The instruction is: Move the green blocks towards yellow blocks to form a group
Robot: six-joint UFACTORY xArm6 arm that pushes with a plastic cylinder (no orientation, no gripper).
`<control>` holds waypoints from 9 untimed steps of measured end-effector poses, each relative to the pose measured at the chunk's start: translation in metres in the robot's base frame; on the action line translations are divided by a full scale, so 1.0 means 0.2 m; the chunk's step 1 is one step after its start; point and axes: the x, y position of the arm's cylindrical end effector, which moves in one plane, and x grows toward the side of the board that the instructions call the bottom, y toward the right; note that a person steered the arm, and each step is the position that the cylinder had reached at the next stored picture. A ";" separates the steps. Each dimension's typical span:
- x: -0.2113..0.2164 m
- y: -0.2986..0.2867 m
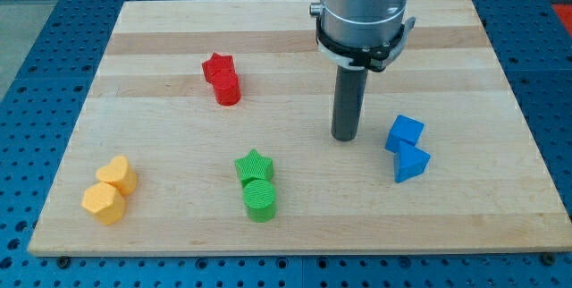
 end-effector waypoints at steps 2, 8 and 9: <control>0.11 -0.07; 0.20 -0.34; 0.20 -0.41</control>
